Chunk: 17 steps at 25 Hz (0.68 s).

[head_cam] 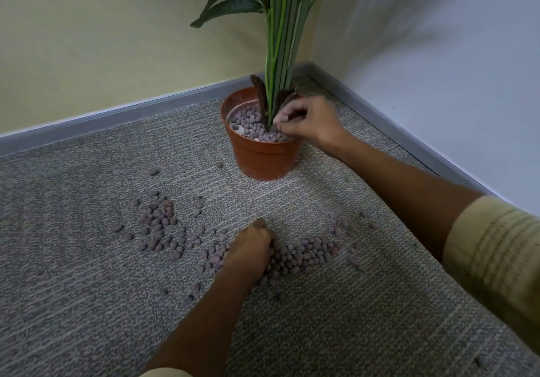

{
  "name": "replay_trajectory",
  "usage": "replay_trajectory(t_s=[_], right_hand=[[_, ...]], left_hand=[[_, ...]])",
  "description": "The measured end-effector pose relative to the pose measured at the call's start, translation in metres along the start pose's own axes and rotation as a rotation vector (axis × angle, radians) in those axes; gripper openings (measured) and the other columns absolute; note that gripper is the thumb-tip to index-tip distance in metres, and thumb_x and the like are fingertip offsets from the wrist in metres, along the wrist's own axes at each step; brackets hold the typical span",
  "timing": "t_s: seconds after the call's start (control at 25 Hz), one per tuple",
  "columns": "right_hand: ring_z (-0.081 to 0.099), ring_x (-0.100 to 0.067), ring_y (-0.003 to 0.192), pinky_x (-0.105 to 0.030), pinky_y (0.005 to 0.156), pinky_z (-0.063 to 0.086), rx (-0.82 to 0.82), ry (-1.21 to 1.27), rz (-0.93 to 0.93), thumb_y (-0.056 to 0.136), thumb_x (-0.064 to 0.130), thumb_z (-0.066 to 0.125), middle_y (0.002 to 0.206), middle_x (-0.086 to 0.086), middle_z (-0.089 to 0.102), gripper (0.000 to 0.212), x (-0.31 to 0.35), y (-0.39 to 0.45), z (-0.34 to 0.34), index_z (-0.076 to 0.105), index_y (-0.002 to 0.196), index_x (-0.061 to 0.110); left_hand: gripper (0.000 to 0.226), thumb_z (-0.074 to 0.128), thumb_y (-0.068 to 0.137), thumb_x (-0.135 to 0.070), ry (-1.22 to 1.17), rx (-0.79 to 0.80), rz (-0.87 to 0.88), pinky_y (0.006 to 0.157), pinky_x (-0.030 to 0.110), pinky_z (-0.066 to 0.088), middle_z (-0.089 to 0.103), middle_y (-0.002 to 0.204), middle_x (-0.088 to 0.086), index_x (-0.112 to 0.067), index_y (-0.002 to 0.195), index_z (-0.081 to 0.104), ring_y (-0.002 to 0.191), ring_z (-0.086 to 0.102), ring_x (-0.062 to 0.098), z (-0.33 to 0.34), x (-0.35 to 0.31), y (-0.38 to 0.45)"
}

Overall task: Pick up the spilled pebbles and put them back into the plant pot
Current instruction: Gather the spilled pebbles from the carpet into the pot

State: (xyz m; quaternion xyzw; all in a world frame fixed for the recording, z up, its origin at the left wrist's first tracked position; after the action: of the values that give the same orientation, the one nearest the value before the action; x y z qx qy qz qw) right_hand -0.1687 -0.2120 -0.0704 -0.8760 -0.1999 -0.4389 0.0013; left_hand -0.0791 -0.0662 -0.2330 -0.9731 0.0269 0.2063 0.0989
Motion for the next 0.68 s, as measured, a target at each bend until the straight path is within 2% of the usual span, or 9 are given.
replay_trajectory(t_s=[0.08,0.12,0.2,0.24,0.36,0.48,0.56,0.68], right_hand=[[0.059,0.006,0.06,0.002,0.065,0.045,-0.074,-0.157,-0.017,0.073,0.006,0.074,0.083,-0.001,0.071,0.018,0.002,0.015,-0.003,0.074,0.091,0.007],[0.061,0.003,0.065,-0.001,0.07,0.048,-0.055,-0.192,0.011,0.073,0.005,0.074,0.084,-0.002,0.071,0.021,-0.002,0.019,-0.001,0.073,0.094,0.007],[0.067,-0.011,0.08,-0.02,0.086,0.054,0.01,-0.203,0.068,0.073,0.003,0.075,0.092,-0.007,0.072,0.032,-0.01,0.019,0.004,0.07,0.104,0.008],[0.067,-0.014,0.084,-0.025,0.089,0.054,0.0,-0.206,0.078,0.074,0.003,0.074,0.097,-0.008,0.071,0.034,-0.012,0.014,0.004,0.069,0.107,0.009],[0.06,-0.008,0.078,-0.018,0.075,0.053,-0.214,-0.196,-0.001,0.082,0.007,0.066,0.099,-0.002,0.065,0.024,-0.017,-0.01,-0.008,0.068,0.105,0.013],[0.044,-0.001,0.071,-0.012,0.062,0.036,-0.374,-0.258,-0.066,0.086,0.009,0.058,0.095,0.0,0.052,0.011,-0.033,-0.044,-0.014,0.063,0.095,0.013],[0.05,-0.008,0.074,-0.016,0.062,0.036,-0.319,-0.323,-0.008,0.087,0.007,0.052,0.093,-0.006,0.057,0.009,-0.065,-0.058,-0.008,0.061,0.088,0.01],[0.063,-0.026,0.091,-0.027,0.074,0.049,-0.004,-0.459,0.26,0.085,0.011,0.056,0.103,-0.014,0.065,0.011,-0.13,-0.08,0.009,0.066,0.09,0.01]], left_hand=[[0.018,0.056,0.087,-0.009,-0.033,-0.019,0.025,0.089,0.035,0.05,0.049,0.112,0.003,-0.018,0.097,0.068,0.1,0.059,0.024,-0.002,-0.003,0.0],[0.016,0.059,0.086,-0.009,-0.069,-0.037,0.037,0.088,0.031,0.049,0.05,0.109,0.002,-0.018,0.094,0.069,0.099,0.059,0.022,-0.006,-0.005,0.001],[0.012,0.063,0.084,-0.012,-0.135,-0.089,0.038,0.082,0.023,0.046,0.051,0.103,-0.001,-0.019,0.088,0.071,0.093,0.058,0.016,-0.017,-0.004,0.004],[0.01,0.065,0.083,-0.013,-0.171,-0.116,0.022,0.078,0.021,0.045,0.052,0.1,-0.002,-0.02,0.086,0.071,0.09,0.058,0.014,-0.024,-0.002,0.007],[0.01,0.067,0.081,-0.011,-0.287,-0.197,-0.019,0.071,0.02,0.042,0.055,0.093,-0.001,-0.019,0.083,0.072,0.082,0.057,0.012,-0.041,0.006,0.012],[0.011,0.066,0.081,-0.008,-0.287,-0.221,-0.024,0.071,0.022,0.042,0.054,0.091,-0.002,-0.017,0.082,0.073,0.08,0.057,0.013,-0.048,0.008,0.015],[0.01,0.066,0.082,-0.009,-0.223,-0.224,-0.001,0.074,0.025,0.045,0.052,0.091,-0.002,-0.017,0.084,0.073,0.084,0.059,0.017,-0.056,0.005,0.021],[0.011,0.064,0.083,-0.01,-0.168,-0.27,0.033,0.08,0.026,0.045,0.056,0.097,0.001,-0.015,0.088,0.072,0.087,0.058,0.017,-0.08,-0.001,0.032]])
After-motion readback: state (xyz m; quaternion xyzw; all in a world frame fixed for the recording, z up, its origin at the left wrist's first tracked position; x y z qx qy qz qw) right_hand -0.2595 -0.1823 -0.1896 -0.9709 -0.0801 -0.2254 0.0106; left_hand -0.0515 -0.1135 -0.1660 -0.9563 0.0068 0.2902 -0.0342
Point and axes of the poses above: each hand's wrist, its own y-axis towards the middle knuckle, its own z-axis out of the palm, x = y × z, the point moved 6 cm from there along y, towards the middle knuckle
